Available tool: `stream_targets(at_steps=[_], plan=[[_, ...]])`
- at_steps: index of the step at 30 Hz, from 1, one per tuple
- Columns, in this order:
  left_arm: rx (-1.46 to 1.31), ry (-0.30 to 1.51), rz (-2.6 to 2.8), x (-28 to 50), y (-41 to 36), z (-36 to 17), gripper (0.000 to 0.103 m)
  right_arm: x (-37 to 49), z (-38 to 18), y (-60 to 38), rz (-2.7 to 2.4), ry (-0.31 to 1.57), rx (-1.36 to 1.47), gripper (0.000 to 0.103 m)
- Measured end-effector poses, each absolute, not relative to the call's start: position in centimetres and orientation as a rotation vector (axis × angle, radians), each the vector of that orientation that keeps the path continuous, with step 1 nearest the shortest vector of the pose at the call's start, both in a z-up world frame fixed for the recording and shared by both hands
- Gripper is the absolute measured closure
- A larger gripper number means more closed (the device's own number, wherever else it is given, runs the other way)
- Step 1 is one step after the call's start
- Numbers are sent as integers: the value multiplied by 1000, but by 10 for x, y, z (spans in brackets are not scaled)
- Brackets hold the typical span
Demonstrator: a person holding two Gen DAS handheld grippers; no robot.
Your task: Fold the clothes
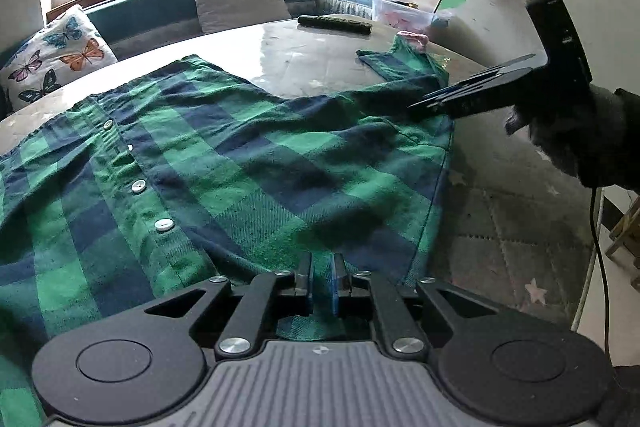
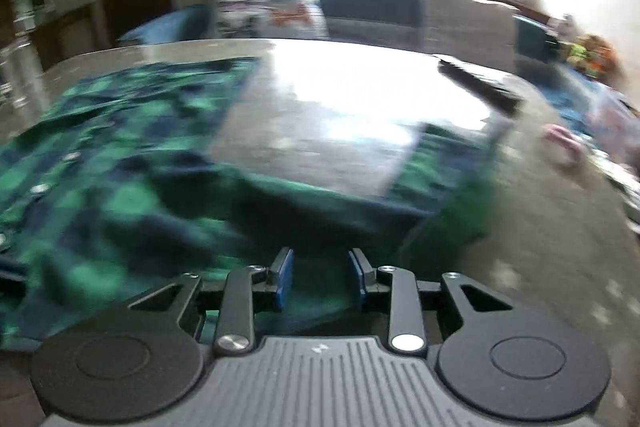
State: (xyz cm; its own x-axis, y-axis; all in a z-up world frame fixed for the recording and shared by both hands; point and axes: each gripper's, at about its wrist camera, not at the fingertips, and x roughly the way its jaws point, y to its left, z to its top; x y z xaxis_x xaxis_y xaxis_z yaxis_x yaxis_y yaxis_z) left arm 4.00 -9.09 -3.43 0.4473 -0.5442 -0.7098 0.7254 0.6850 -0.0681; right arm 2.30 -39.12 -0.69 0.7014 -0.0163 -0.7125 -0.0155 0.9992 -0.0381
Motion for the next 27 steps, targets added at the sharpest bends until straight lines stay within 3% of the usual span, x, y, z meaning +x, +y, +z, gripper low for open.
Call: stream_targets(at_steps=[11,13,14,18,27], plan=[[254,780,-793,39,-92,-34,91,26,3,-455,-236,735,38,73],[254,782,-791,38,-92,-33,90,40,3,-462,-241,730,33,68],[253,783,-791,38,-93,-33,90,47,4,-466,-243,728,30,61],[251,790,-788,39,-94,-33,88,75,5,-482,-253,720,21,59],[259,795,-793,35,-100,-32,73,134,7,-486,-80,738,-85,54]])
